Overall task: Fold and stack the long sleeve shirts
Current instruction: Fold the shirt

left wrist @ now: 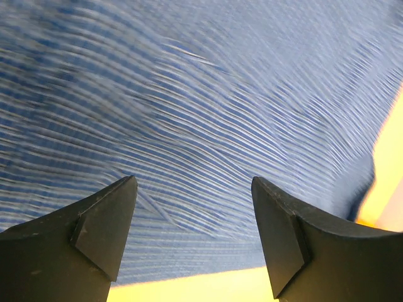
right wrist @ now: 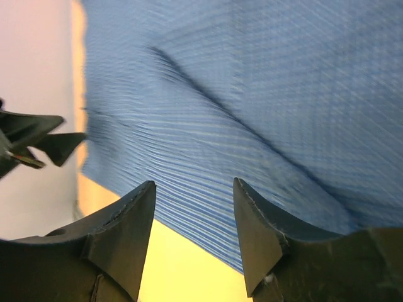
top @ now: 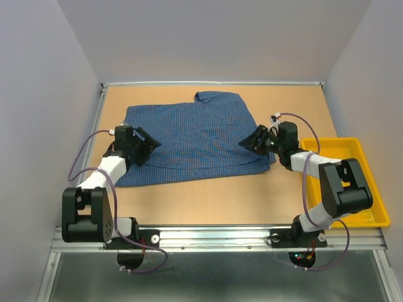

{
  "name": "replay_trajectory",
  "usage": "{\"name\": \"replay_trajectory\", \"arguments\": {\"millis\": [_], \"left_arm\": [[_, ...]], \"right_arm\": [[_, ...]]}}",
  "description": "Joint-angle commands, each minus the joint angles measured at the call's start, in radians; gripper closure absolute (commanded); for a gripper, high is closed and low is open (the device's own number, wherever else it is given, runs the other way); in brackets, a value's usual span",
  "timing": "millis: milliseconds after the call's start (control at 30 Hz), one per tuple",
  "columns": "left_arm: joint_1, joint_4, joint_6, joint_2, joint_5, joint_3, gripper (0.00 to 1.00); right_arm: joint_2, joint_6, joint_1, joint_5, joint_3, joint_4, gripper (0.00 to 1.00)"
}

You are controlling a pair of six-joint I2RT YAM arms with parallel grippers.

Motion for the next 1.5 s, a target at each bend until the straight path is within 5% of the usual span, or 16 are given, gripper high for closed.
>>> {"name": "replay_trajectory", "arguments": {"millis": [0,233,667,1233,1467], "left_arm": [[-0.096,-0.016,0.013,-0.093,-0.003,0.080,0.15],[-0.320,0.161,-0.031,0.073,0.025,0.226,0.15],[-0.242,0.257,-0.050,0.242,-0.046,0.027,0.16],[-0.133,0.283,-0.079,0.170,-0.003,-0.099,0.16],[-0.129,0.202,-0.047,0.061,-0.010,-0.070,0.16]], "right_arm": [[-0.004,0.089,0.100,-0.030,0.149,0.123,0.42],[0.269,0.217,0.282,0.040,0.363,0.344,0.41],[0.636,0.274,0.319,0.093,0.446,0.530,0.41],[0.467,0.196,0.105,0.019,0.004,0.659,0.41],[0.244,0.127,0.034,-0.024,-0.154,0.659,0.41]]}}
